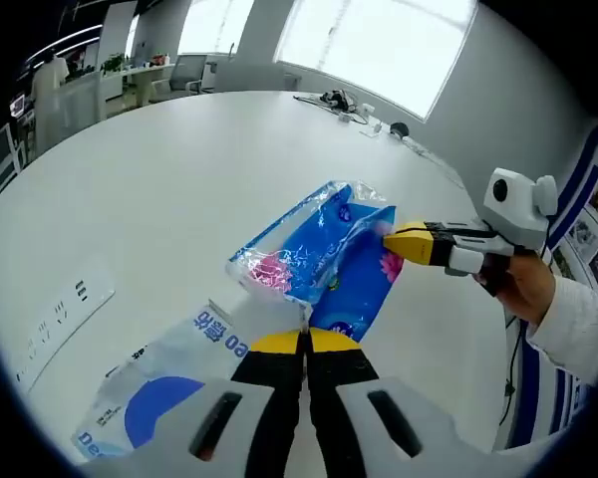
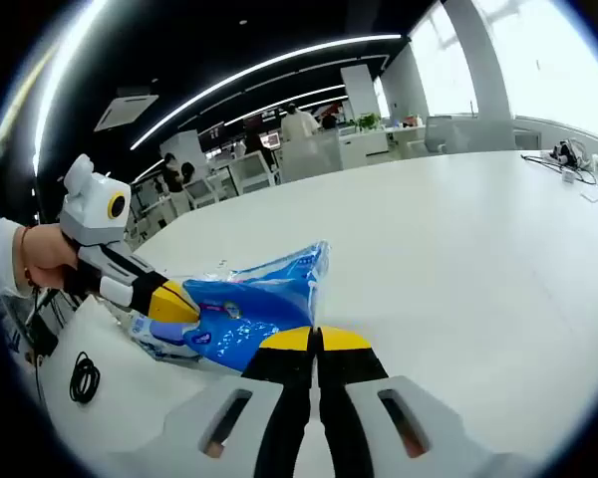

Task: Arrange the tabletop items into an orderly group along one side of the table until the central work area is clear of visible clutter.

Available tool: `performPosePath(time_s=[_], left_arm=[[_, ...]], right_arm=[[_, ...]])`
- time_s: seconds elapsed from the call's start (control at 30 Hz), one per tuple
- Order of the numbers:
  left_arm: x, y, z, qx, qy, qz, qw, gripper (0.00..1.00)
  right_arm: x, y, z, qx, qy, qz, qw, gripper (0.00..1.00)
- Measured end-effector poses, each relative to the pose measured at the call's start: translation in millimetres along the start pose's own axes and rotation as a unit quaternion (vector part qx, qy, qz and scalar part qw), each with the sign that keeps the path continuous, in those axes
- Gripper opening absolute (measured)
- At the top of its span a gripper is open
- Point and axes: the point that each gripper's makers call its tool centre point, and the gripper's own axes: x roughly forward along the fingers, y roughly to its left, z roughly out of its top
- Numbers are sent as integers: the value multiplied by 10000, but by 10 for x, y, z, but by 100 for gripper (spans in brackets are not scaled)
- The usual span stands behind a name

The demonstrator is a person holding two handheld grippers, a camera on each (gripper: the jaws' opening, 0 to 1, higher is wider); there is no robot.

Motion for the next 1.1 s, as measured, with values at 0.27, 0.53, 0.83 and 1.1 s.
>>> performPosePath(time_s=[0.27,0.53,0.83,1.1], left_arm=[[113,90,-50,-145,153,79,9997,0],[192,148,-102,-269,346,114,9990,0],[243,161,-131,-356,442,79,9984,0],[231,183,-135,-416,430,70,9982,0]], right_arm=[[135,-92,-139,157,125,8,9998,0],[207,-113,-204,273,229,3,9994,0],[268,-138,-294,308,344,-15,9989,0],[322,-177,-369,357,394,-23,9986,0]])
